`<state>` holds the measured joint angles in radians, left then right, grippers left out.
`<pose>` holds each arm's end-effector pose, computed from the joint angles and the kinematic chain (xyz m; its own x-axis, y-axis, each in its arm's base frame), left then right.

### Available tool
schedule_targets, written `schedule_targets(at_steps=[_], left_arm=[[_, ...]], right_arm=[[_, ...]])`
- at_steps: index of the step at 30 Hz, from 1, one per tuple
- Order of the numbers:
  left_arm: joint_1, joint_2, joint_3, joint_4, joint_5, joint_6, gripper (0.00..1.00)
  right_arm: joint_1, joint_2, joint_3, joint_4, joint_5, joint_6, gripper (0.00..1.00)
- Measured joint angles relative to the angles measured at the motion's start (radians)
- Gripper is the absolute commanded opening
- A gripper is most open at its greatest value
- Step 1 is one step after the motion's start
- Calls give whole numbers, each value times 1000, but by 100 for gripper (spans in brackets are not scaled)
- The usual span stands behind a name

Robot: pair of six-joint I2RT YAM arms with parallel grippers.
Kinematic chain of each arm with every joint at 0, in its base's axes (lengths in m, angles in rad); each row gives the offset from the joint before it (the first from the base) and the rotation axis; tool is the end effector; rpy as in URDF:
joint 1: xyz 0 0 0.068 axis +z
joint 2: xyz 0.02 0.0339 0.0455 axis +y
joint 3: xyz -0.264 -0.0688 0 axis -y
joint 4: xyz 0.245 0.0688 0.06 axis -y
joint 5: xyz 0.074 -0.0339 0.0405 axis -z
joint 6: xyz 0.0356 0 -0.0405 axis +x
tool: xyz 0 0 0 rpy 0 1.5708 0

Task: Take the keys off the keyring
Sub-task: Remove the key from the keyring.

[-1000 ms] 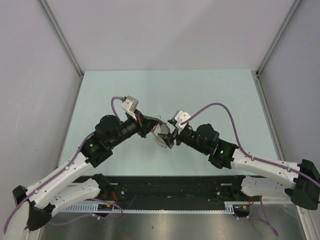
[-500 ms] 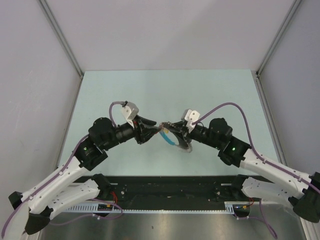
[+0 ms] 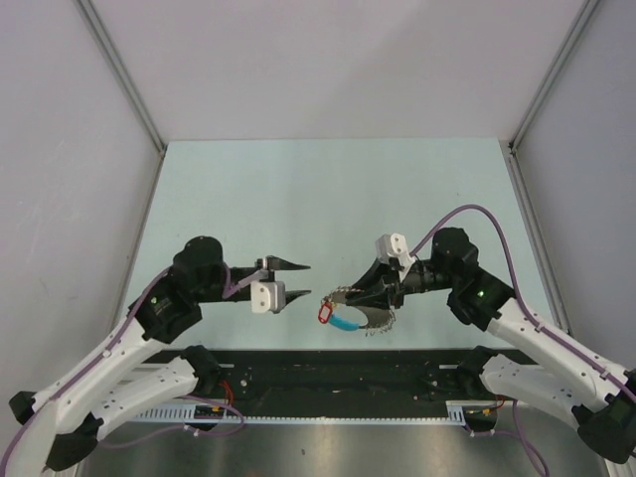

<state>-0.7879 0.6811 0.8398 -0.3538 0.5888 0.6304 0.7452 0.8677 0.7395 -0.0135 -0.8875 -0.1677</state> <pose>0.0911 -0.1196 0.3576 0.4636 0.2291 -0.8559 0.8672 0.0808 0.4913 0.1249 0.1528 0.3295 0.0633 -0.0850 -0.9944 -0.9958 -0.0718 -0.0573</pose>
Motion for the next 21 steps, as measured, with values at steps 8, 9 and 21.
schedule_targets(at_steps=[8, 9, 21], left_arm=[[-55, 67, 112, -188, 167, 224, 52], [-66, 74, 122, -201, 169, 242, 51], [-137, 248, 196, -301, 174, 378, 50]], right_arm=[[-34, 66, 0, 4, -203, 61, 0], [-34, 84, 1, 5, -217, 66, 0], [-104, 239, 37, 14, -312, 83, 0]])
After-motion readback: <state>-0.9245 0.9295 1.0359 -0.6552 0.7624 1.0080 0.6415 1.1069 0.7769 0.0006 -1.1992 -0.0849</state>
